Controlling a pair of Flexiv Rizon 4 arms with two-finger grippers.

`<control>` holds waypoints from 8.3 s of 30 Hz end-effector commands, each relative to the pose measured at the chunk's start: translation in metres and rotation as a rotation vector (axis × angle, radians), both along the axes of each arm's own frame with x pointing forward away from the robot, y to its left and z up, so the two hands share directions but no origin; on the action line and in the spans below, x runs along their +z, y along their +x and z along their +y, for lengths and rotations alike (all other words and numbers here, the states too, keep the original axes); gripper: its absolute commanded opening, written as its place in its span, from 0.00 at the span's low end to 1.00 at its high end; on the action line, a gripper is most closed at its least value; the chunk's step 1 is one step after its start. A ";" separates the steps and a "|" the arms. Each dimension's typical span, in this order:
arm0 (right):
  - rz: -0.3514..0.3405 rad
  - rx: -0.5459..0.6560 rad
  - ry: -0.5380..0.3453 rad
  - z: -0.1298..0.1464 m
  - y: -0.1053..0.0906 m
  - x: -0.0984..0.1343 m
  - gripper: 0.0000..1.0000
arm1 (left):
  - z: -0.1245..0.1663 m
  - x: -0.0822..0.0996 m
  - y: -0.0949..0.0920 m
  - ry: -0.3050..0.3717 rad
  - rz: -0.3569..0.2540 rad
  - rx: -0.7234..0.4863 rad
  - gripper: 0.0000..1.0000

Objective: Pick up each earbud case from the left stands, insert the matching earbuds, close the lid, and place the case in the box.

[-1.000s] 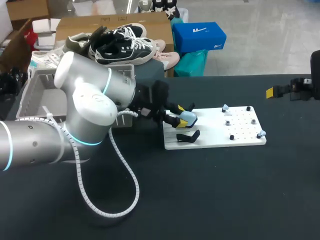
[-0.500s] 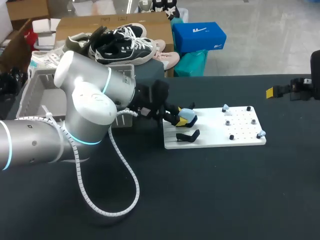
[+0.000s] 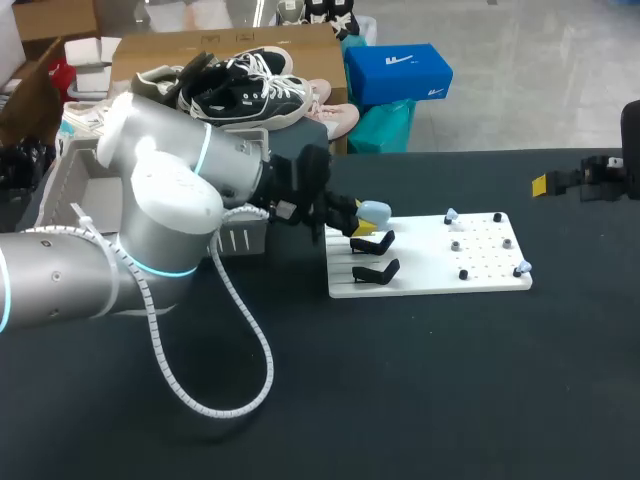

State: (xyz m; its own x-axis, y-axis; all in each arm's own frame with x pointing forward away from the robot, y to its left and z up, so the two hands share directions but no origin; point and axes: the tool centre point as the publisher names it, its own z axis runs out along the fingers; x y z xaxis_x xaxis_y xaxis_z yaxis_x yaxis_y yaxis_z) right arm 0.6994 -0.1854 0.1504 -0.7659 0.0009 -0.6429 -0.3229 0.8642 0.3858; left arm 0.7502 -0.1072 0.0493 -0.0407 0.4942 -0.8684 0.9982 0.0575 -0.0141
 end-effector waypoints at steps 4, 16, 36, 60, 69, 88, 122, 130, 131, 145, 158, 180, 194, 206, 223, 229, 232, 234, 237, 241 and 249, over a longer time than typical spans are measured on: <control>0.000 0.002 0.001 0.000 0.001 -0.001 1.00 | -0.008 0.038 -0.008 -0.025 -0.038 -0.018 0.00; 0.027 0.127 -0.057 0.045 -0.002 -0.008 1.00 | -0.048 0.065 0.004 -0.045 -0.056 0.015 0.00; 0.037 0.273 -0.023 0.099 -0.002 -0.024 1.00 | -0.078 0.070 -0.019 -0.054 -0.054 -0.055 0.00; 0.010 0.315 -0.018 0.105 0.013 -0.016 1.00 | -0.091 0.060 -0.049 -0.029 -0.046 -0.137 0.00; -0.022 0.265 -0.101 0.083 0.005 -0.002 1.00 | -0.080 0.065 -0.046 -0.121 -0.063 -0.109 0.00; 0.092 0.236 -0.207 0.018 -0.031 -0.042 1.00 | -0.075 0.074 -0.021 -0.254 -0.127 -0.038 0.00; 0.156 0.189 -0.349 0.015 -0.046 -0.074 1.00 | -0.055 0.058 -0.024 -0.265 -0.152 -0.071 0.00; 0.156 0.225 -0.540 0.011 -0.055 -0.076 1.00 | -0.055 0.058 -0.024 -0.265 -0.152 -0.071 0.00; 0.156 0.229 -0.555 0.009 -0.056 -0.078 1.00 | -0.055 0.058 -0.024 -0.265 -0.152 -0.071 0.00; 0.134 0.243 -0.622 0.001 -0.046 -0.104 1.00 | -0.055 0.058 -0.024 -0.265 -0.152 -0.071 0.00; 0.151 0.297 -0.605 0.011 -0.025 -0.134 1.00 | -0.055 0.058 -0.024 -0.265 -0.152 -0.071 0.00; 0.137 0.286 -0.570 0.007 -0.021 -0.127 0.73 | -0.055 0.058 -0.024 -0.265 -0.152 -0.071 0.00; 0.142 0.290 -0.549 0.014 -0.020 -0.130 0.47 | -0.055 0.058 -0.024 -0.265 -0.152 -0.071 0.00; 0.148 0.276 -0.538 0.016 -0.025 -0.130 0.44 | -0.055 0.058 -0.024 -0.265 -0.152 -0.071 0.00; 0.162 0.269 -0.534 0.018 -0.020 -0.135 0.27 | -0.055 0.058 -0.024 -0.265 -0.152 -0.071 0.00; 0.163 0.262 -0.535 0.017 -0.021 -0.135 0.13 | -0.055 0.058 -0.024 -0.265 -0.152 -0.071 0.00; 0.166 0.259 -0.535 0.017 -0.021 -0.135 0.00 | -0.055 0.058 -0.024 -0.265 -0.152 -0.071 0.00; 0.167 0.258 -0.535 0.017 -0.021 -0.136 0.00 | -0.055 0.058 -0.024 -0.265 -0.152 -0.071 0.00; 0.168 0.258 -0.536 0.017 -0.022 -0.135 0.00 | -0.055 0.058 -0.024 -0.265 -0.152 -0.071 0.00; 0.161 0.262 -0.539 0.017 -0.027 -0.125 0.00 | -0.055 0.058 -0.024 -0.265 -0.152 -0.071 0.00; 0.128 0.270 -0.552 0.030 -0.046 -0.098 0.00 | -0.055 0.058 -0.024 -0.265 -0.152 -0.071 0.00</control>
